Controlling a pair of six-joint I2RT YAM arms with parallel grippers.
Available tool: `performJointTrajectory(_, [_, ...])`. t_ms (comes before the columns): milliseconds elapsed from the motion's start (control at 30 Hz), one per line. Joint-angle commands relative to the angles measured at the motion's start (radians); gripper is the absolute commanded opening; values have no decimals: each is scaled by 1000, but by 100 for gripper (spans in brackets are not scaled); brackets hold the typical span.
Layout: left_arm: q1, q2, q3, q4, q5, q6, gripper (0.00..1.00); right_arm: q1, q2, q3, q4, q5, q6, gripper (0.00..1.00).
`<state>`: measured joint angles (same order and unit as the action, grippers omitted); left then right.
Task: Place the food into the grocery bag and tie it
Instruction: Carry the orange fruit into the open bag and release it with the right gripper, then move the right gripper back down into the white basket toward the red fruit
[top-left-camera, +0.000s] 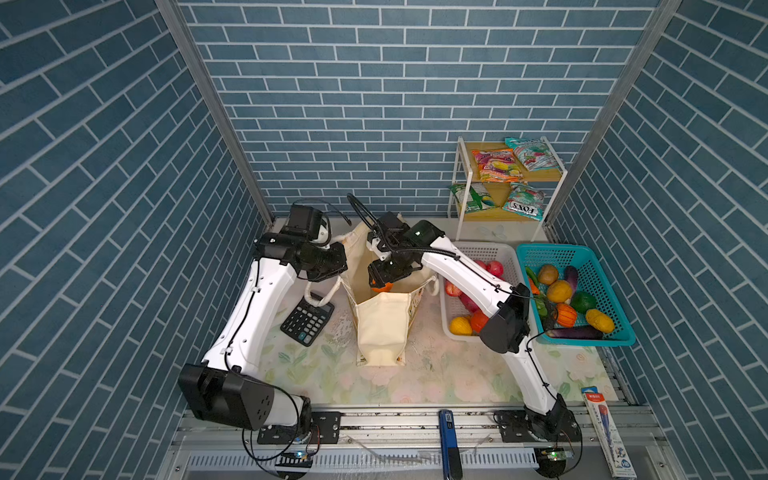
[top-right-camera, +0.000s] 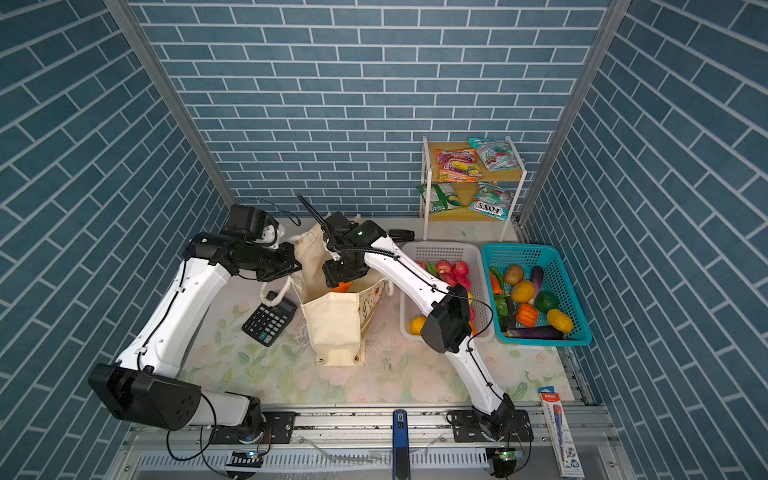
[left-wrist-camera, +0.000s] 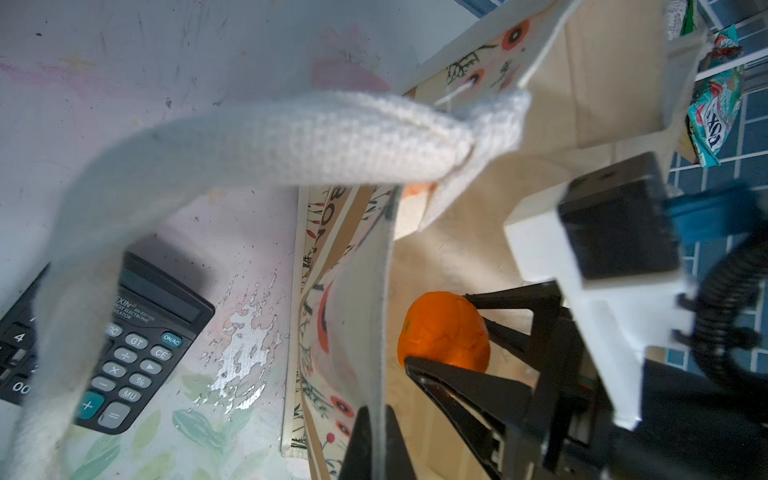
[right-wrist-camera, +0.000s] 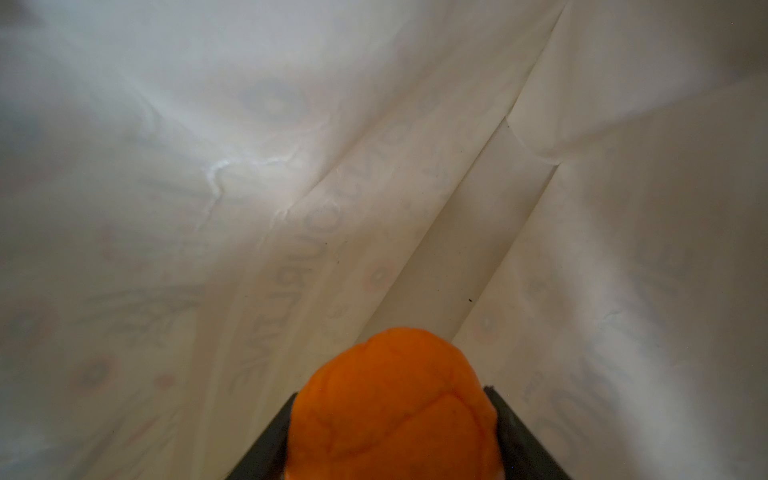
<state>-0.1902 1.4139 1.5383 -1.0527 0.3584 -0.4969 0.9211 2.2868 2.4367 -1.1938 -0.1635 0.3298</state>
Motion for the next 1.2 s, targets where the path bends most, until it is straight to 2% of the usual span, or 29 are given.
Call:
performJointTrajectory(0, [-5, 2, 0, 19, -16, -24, 0, 20, -6, -19, -1, 69, -39, 54])
performJointTrajectory(233, [-5, -2, -3, 30, -15, -34, 0, 23, -35, -153, 64, 129, -31, 59])
performJointTrajectory(500, [-5, -3, -15, 32, -15, -28, 0, 22, -18, -206, 85, 140, -34, 64])
performJointTrajectory(600, [-5, -2, -20, 38, -7, -26, 0, 22, -30, -208, 87, 158, -38, 73])
performJointTrajectory(733, [-5, -1, -23, 43, -7, -25, 0, 22, -71, -225, 110, 182, -41, 89])
performJointTrajectory(867, [-5, 0, -25, 48, -10, -26, 0, 18, -151, -243, 157, 217, -49, 97])
performJointTrajectory(1167, [-5, -7, -39, 58, -10, -28, 0, -75, -330, -157, 186, 328, -18, 99])
